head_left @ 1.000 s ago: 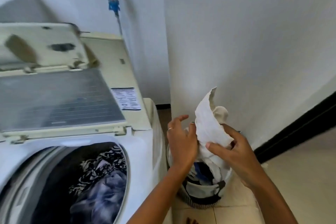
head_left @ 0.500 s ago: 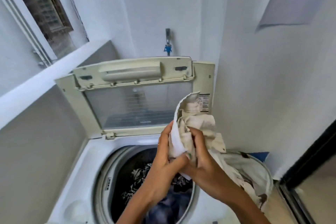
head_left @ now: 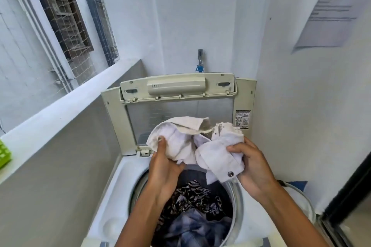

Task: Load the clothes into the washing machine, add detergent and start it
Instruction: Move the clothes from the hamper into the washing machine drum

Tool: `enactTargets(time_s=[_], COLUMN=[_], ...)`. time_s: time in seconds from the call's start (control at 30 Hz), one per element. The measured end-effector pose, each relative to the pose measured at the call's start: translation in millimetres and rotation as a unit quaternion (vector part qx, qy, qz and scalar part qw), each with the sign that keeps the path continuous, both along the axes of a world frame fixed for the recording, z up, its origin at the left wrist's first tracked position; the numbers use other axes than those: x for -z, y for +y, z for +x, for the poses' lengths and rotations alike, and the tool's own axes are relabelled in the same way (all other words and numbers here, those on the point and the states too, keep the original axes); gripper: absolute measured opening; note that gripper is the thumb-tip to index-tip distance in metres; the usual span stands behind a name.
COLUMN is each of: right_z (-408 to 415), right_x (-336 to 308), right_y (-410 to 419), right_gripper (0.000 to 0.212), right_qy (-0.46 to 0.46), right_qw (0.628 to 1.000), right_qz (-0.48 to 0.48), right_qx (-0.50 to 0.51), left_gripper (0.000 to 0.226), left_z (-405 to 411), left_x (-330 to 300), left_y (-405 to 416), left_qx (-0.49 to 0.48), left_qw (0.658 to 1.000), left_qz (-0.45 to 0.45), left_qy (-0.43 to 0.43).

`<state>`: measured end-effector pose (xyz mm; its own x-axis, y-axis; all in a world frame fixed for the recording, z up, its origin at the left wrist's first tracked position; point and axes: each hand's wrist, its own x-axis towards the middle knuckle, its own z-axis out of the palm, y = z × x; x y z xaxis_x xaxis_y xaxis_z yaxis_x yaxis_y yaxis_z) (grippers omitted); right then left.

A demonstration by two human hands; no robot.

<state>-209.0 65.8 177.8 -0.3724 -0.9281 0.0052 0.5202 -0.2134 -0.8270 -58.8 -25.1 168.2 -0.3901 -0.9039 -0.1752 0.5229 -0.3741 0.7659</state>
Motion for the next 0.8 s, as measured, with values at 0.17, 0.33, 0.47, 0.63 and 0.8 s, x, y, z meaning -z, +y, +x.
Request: enactTargets(time_s=[0.17, 0.33, 0.47, 0.63, 0.8], right_z=[3, 2, -9, 7, 32], right_x=[16, 30, 20, -19, -30], right_y=[-9, -11, -17, -35, -67], right_gripper=[0.048, 0.039, 0.046, 0.068, 0.074], right_qy=[-0.009, 0.275, 0.543, 0.500, 0.493], right_qw=[1.000, 0.935, 0.772, 0.855, 0.868], right_qz=[0.003, 0.169, 0.200, 0.127, 0.065], right_qx=[-0.027, -0.145, -0.264, -0.059, 0.011], left_gripper=[0.047, 0.049, 0.046, 0.032, 0.025], left_z=[9, 9, 6, -1, -14], left_x=[-14, -42, -55, -60, -52], left_y=[-36, -67, -82, -77, -68], left_qx=[0.016, 0.021, -0.007, -0.021, 0.053], left_qw=[0.995, 0.992, 0.999, 0.971, 0.934], left_qz=[0.029, 0.023, -0.026, -0.185, -0.275], left_qy=[0.090, 0.118, 0.044, -0.151, -0.220])
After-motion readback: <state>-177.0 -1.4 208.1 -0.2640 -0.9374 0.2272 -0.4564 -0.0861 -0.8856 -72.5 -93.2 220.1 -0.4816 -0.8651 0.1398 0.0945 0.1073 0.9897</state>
